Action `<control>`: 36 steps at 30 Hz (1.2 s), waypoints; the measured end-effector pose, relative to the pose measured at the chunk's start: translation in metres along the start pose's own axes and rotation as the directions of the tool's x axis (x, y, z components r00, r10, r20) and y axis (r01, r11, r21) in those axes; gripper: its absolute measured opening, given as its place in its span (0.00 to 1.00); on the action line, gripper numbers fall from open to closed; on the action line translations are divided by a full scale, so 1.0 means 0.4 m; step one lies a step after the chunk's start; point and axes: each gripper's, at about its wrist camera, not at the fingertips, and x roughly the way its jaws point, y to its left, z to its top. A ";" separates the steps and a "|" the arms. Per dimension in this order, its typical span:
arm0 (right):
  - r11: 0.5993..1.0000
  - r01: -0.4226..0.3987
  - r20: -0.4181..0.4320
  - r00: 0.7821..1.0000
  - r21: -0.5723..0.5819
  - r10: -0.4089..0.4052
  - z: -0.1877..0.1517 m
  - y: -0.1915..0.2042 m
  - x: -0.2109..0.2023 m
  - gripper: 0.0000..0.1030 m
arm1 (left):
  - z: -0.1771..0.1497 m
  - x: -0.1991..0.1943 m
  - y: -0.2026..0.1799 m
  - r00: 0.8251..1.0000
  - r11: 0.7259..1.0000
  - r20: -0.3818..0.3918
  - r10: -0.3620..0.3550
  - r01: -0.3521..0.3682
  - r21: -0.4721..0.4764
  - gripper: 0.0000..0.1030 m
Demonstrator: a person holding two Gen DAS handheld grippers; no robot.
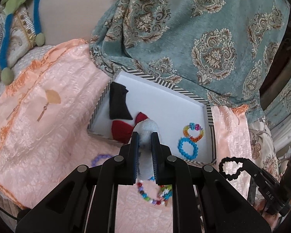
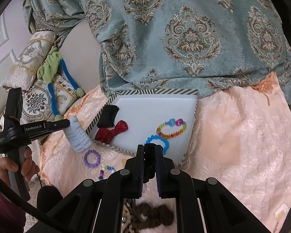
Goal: Organize jewelry
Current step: 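Carry the blue scrunchie into the tray with the left tool while the right tool carries the black scrunchie there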
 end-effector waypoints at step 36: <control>0.991 0.131 -0.203 0.971 0.025 -0.123 0.217 -0.113 0.540 0.09 | 0.253 0.465 0.029 0.987 0.994 -0.119 0.104 -0.107 -0.020 0.11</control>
